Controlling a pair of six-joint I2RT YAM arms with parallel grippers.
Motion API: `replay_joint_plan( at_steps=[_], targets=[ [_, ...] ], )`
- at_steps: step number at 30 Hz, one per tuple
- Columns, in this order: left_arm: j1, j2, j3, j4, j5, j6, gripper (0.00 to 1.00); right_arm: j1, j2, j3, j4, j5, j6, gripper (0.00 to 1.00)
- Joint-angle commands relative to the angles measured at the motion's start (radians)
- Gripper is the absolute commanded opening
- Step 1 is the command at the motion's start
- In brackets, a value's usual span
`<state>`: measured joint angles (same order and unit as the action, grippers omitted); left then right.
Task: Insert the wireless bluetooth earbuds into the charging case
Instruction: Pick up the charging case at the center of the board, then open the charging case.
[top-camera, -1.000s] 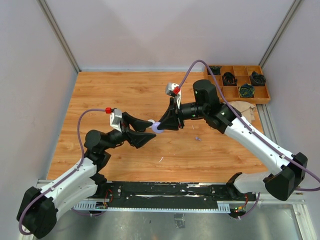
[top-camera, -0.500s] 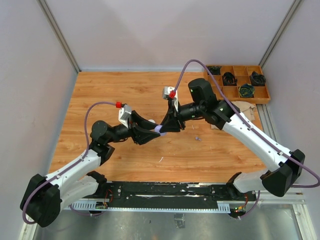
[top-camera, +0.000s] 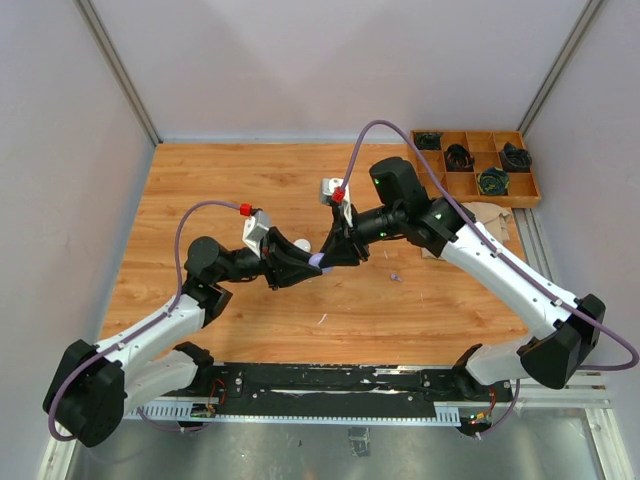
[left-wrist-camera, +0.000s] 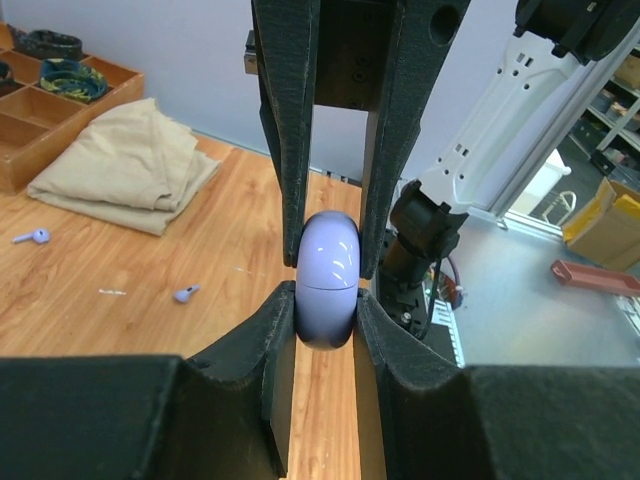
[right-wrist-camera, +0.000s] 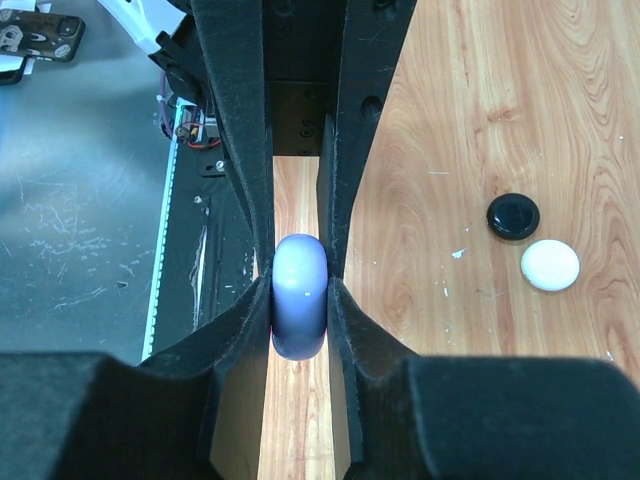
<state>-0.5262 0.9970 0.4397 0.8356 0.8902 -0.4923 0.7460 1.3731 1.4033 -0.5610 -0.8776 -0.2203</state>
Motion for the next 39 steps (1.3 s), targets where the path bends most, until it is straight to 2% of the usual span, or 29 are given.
replay_joint_plan(
  at_steps=[1, 5, 11, 15, 19, 23, 28, 34, 39],
  targets=[
    [-0.005, 0.001, 0.019, 0.020, 0.004, 0.047, 0.12, 0.020, 0.008, 0.040, -0.035, 0.010, -0.041, 0.19],
    [-0.005, 0.000, -0.017, 0.053, -0.039, 0.099, 0.01, 0.021, 0.000, 0.041, -0.036, 0.051, -0.051, 0.28],
    [-0.005, 0.012, -0.121, 0.225, -0.131, 0.143, 0.00, 0.020, -0.020, 0.024, -0.014, 0.140, -0.058, 0.50],
    [-0.005, 0.024, -0.201, 0.378, -0.202, 0.166, 0.00, 0.022, -0.065, -0.030, 0.048, 0.205, -0.057, 0.58],
    [-0.005, 0.031, -0.245, 0.443, -0.264, 0.186, 0.00, 0.045, -0.116, -0.122, 0.151, 0.266, -0.073, 0.64],
    [-0.005, 0.029, -0.291, 0.526, -0.305, 0.198, 0.00, 0.111, -0.135, -0.196, 0.230, 0.394, -0.134, 0.66],
    [-0.005, 0.006, -0.339, 0.541, -0.363, 0.210, 0.00, 0.208, -0.137, -0.265, 0.330, 0.566, -0.214, 0.67],
    [-0.005, -0.018, -0.378, 0.542, -0.383, 0.244, 0.00, 0.257, -0.146, -0.335, 0.464, 0.627, -0.254, 0.68],
    [-0.005, -0.005, -0.391, 0.576, -0.366, 0.236, 0.00, 0.271, -0.119, -0.342, 0.498, 0.656, -0.268, 0.67]
  ],
)
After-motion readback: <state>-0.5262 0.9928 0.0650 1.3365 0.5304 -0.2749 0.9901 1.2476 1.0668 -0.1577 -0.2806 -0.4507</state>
